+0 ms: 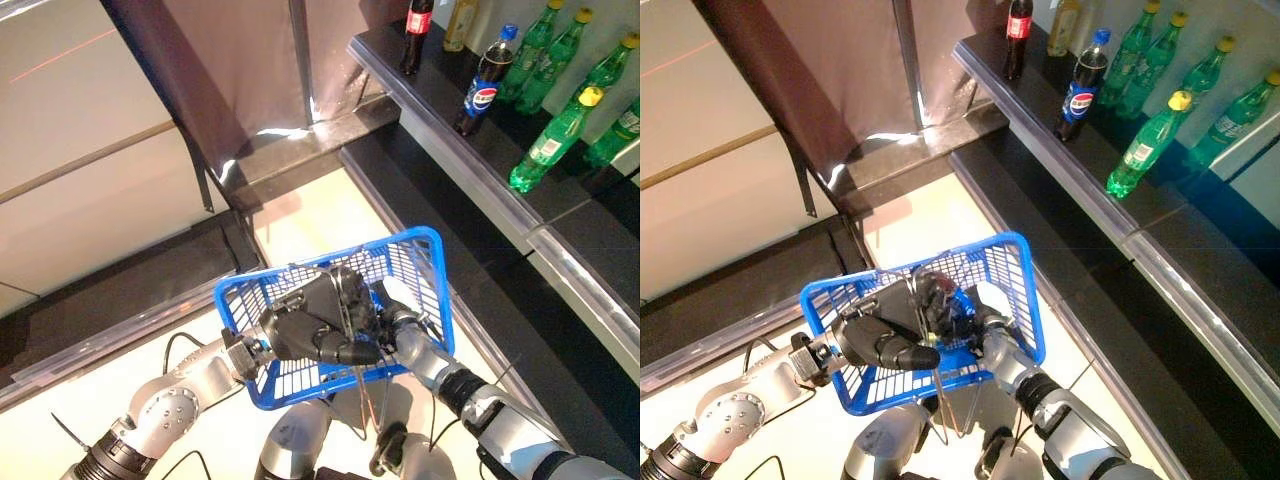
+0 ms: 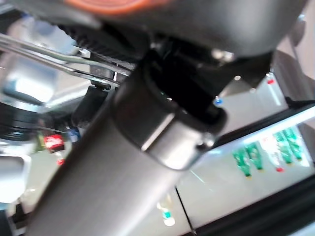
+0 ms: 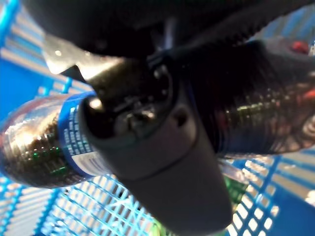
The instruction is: Pick up the drink and place into the basket.
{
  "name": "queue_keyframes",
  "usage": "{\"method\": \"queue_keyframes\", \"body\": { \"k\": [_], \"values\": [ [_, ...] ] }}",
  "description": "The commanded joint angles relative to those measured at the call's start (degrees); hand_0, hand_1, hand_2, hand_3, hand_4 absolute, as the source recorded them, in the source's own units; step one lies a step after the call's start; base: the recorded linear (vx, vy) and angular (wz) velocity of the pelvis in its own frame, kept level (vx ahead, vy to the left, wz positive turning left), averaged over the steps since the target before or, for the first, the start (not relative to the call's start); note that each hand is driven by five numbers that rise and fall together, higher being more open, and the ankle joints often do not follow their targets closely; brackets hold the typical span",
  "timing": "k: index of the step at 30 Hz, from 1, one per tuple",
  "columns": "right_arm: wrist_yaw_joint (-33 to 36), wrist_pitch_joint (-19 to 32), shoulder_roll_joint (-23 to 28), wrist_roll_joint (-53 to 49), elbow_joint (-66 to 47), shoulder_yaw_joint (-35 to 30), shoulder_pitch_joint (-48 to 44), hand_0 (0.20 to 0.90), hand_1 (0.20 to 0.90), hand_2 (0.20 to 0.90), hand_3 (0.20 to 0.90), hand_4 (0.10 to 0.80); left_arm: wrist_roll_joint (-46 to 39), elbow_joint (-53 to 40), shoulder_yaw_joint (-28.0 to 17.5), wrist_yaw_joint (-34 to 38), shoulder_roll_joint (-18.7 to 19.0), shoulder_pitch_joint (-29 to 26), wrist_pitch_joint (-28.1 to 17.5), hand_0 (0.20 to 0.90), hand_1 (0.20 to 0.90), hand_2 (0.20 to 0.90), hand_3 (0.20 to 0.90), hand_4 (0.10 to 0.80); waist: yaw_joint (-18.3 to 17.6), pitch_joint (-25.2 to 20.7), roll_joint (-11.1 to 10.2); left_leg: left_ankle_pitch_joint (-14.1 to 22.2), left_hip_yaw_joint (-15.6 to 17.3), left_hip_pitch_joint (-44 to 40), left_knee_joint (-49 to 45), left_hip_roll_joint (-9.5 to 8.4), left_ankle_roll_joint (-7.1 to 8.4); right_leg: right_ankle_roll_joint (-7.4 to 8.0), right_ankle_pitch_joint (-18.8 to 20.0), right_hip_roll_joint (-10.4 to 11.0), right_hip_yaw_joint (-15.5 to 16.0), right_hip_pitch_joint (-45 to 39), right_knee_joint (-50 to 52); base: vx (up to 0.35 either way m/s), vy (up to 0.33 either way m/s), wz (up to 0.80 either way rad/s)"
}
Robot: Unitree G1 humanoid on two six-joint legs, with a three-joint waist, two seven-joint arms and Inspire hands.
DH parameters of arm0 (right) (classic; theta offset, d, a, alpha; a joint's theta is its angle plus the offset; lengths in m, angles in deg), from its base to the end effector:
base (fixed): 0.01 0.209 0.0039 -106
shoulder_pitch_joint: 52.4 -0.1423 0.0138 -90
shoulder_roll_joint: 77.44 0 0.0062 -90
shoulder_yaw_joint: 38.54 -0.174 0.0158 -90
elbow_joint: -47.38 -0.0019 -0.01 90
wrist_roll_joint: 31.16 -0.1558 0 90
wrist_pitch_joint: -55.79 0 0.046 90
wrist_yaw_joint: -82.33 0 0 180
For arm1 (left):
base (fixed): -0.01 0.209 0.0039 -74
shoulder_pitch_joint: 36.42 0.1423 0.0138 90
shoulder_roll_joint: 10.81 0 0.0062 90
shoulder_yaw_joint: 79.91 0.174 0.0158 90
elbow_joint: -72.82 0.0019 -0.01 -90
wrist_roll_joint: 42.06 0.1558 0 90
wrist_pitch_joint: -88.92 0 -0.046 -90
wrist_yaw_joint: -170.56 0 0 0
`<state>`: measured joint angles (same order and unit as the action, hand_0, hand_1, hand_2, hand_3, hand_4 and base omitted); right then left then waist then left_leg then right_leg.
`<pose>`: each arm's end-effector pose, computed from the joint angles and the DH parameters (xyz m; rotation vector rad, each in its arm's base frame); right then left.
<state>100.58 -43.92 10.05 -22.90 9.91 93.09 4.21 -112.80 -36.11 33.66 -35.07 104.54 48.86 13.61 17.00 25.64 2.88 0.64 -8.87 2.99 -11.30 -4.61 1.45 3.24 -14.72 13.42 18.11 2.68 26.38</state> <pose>0.2782 -0.1184 -0.0108 -0.9832 0.3465 0.1921 0.2051 0.1522 0.1019 -0.5537 0.2265 -1.0510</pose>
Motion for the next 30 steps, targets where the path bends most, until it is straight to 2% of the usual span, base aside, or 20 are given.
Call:
{"method": "queue_keyframes", "body": {
  "k": [1,8,15,17,18,19,20,25,30],
  "values": [
    [0.3,-3.7,1.1,1.8,7.9,3.7,-1.6,0.3,0.3,0.3,0.2,0.1,-9.3,-19.9,-5.4,-11.0,-12.3,-15.2,-13.5,0.3,0.3,0.3,0.2,0.1,0.4,-8.1,0.5,3.4,1.1,5.4,-9.6,-2.11,-0.1,-0.52,8.3,-2.3,1.1,-4.3,-8.4,0.0,0.0,0.0],
    [-3.0,-7.1,1.1,5.4,9.5,5.2,-5.1,0.3,0.3,0.3,0.2,0.1,-9.1,-20.1,-4.4,-9.4,-12.6,-16.9,-14.1,0.3,0.3,0.3,0.2,0.1,0.8,-7.2,0.6,3.1,0.8,5.9,-9.6,-2.28,-0.12,-0.52,8.5,-2.1,1.3,-3.6,-8.0,0.0,0.0,0.0],
    [-3.1,-9.8,0.9,8.7,10.0,6.0,-6.6,0.3,0.3,0.3,0.2,0.1,-9.4,-20.5,-4.1,-8.3,-12.6,-17.7,-14.7,0.3,0.3,0.3,0.2,0.1,0.9,-6.7,0.6,3.0,0.8,6.3,-9.7,-2.3,-0.16,-0.53,8.5,-2.1,1.3,-3.1,-7.6,0.0,0.0,0.0],
    [-2.8,-12.1,0.9,7.9,10.6,6.4,-7.3,0.3,0.3,0.3,0.2,0.1,-9.5,-20.5,-3.9,-7.6,-12.7,-18.4,-15.1,0.3,0.3,0.3,0.2,0.1,0.8,-6.4,0.6,3.0,1.0,6.5,-9.8,-2.22,-0.21,-0.54,8.5,-2.0,1.2,-2.6,-7.2,0.0,0.0,0.0],
    [-2.6,-12.2,0.9,7.7,10.6,6.3,-7.4,0.352,0.352,0.352,0.26,0.16,-9.5,-20.6,-3.8,-7.5,-12.7,-18.5,-15.2,0.3,0.3,0.3,0.2,0.1,0.8,-6.4,0.6,3.0,1.0,6.5,-9.8,-2.21,-0.21,-0.54,8.5,-2.0,1.2,-2.6,-7.2,0.0,0.0,0.0],
    [-2.3,-12.4,0.8,6.4,11.0,5.9,-7.6,0.655,0.655,0.655,0.615,0.515,-9.5,-20.6,-3.8,-7.0,-12.7,-18.7,-15.5,0.3,0.3,0.3,0.2,0.1,0.7,-6.2,0.6,2.9,1.0,6.5,-9.7,-2.18,-0.2,-0.54,8.5,-2.0,1.1,-2.6,-7.2,0.0,0.0,0.0],
    [-1.7,-12.3,0.7,5.1,11.2,5.5,-7.7,0.9,0.9,0.9,0.9,0.8,-9.5,-20.6,-3.9,-6.7,-12.8,-18.9,-15.4,0.3,0.3,0.3,0.2,0.1,0.7,-6.1,0.7,2.9,1.0,6.4,-9.6,-2.14,-0.2,-0.56,8.5,-2.0,1.1,-2.6,-7.2,0.0,0.0,0.0],
    [-0.1,-11.6,0.9,1.2,10.9,4.4,-9.1,0.9,0.9,0.9,0.9,0.8,-10.1,-20.3,-4.0,-3.9,-13.1,-19.8,-15.9,0.3,0.3,0.3,0.2,0.1,0.4,-5.7,0.6,2.7,1.0,6.2,-9.2,-1.95,-0.14,-0.58,8.6,-2.0,1.0,-2.3,-7.1,0.0,0.0,0.0],
    [2.8,-11.6,3.8,-1.9,3.1,3.9,-9.2,0.9,0.9,0.9,0.9,0.8,-11.3,-19.6,-6.2,-2.2,-12.5,-19.7,-16.0,0.3,0.3,0.3,0.2,0.1,-0.7,-4.9,0.1,2.7,1.2,6.0,-8.8,-1.53,-0.11,-0.64,8.4,-2.3,0.2,-1.7,-7.0,-0.012,0.003,-0.01]
  ]
}}
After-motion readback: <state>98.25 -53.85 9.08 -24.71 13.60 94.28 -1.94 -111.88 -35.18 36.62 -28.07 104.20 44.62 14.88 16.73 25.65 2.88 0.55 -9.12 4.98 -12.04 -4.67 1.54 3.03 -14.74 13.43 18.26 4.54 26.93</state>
